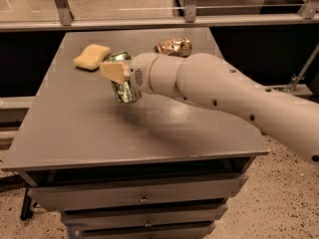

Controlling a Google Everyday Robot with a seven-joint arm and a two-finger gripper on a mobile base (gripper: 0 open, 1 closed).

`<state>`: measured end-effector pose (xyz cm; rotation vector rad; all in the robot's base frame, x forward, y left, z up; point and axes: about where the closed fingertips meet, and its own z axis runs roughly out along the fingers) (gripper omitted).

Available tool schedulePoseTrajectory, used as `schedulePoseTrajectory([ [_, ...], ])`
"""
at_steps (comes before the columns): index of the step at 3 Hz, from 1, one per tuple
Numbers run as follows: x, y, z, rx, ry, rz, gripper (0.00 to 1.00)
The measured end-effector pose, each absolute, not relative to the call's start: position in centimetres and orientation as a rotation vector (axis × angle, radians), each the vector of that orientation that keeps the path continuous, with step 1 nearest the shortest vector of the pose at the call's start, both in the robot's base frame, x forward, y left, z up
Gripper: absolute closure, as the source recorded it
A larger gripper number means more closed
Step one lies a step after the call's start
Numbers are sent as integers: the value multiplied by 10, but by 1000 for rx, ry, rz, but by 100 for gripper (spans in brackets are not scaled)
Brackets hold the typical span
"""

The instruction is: Place green can upright

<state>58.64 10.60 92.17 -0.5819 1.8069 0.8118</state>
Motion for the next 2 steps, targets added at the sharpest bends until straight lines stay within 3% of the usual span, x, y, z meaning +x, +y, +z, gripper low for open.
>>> schedulePoseTrajectory([
  [2, 600, 113, 932, -501, 1592, 834, 100],
])
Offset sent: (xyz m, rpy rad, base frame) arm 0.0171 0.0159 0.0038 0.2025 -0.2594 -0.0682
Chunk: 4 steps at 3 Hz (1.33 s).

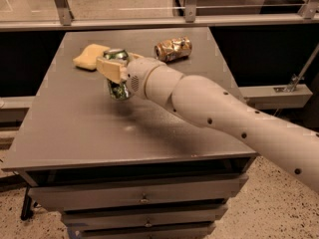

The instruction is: Place green can upright

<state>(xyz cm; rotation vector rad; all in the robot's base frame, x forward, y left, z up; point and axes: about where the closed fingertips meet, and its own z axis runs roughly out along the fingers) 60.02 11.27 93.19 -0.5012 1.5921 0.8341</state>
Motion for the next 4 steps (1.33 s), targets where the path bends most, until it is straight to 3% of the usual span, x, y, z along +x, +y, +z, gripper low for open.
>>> schedulePoseTrajectory([
  [4, 589, 140, 917, -500, 1412, 746, 100],
])
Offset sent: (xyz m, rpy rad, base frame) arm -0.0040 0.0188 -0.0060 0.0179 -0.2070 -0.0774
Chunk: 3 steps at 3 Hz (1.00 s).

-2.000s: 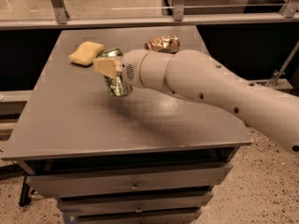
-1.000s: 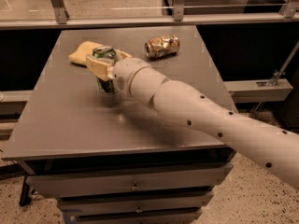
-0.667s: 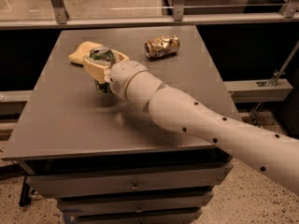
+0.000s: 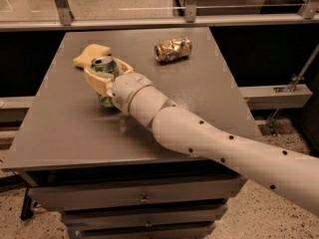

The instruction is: Place green can upright

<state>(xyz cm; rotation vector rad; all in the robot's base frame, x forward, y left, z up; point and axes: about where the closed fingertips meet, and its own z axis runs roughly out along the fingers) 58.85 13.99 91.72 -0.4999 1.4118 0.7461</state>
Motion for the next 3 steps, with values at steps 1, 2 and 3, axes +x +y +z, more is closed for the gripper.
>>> schedulePoseTrajectory([
  [1, 584, 139, 914, -503, 1414, 745, 84],
  [2, 578, 136, 912, -504, 1419, 743, 61],
  [3, 571, 134, 909, -505, 1427, 743, 37],
])
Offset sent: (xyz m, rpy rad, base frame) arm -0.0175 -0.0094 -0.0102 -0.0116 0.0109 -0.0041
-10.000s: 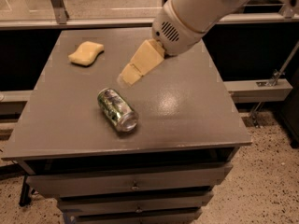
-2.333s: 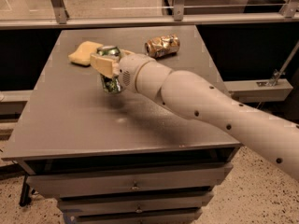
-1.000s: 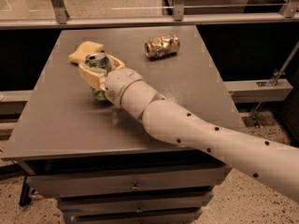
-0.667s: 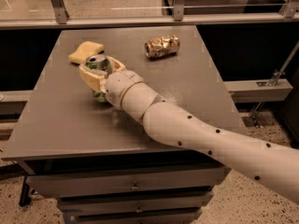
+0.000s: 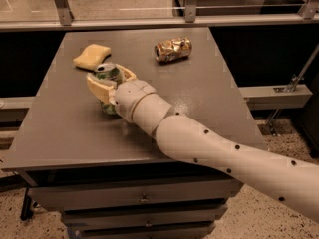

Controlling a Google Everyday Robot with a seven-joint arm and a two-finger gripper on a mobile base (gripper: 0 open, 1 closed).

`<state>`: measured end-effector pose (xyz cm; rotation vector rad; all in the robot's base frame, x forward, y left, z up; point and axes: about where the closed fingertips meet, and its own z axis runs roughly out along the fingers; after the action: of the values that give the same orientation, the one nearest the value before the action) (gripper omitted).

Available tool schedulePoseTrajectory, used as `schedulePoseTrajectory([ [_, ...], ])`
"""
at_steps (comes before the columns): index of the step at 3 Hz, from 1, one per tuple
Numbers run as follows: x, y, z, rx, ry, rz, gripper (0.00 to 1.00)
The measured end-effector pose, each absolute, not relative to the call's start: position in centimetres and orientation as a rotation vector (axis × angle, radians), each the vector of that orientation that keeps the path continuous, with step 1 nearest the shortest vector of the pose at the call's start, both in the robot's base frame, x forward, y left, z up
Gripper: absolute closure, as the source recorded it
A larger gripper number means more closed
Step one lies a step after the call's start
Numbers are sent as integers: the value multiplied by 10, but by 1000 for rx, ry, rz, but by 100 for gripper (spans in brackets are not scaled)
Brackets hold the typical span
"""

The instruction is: Place green can upright

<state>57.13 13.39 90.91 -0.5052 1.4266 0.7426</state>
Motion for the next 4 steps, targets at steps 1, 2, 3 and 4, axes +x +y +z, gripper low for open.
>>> schedulePoseTrajectory([
  [1, 566, 132, 907, -503, 1432, 742, 15],
  [2, 562, 131, 904, -499, 1435, 743, 0],
  [3, 557, 127, 900, -501, 1450, 740, 0],
  [4, 560, 96, 898, -527, 1488, 685, 0],
])
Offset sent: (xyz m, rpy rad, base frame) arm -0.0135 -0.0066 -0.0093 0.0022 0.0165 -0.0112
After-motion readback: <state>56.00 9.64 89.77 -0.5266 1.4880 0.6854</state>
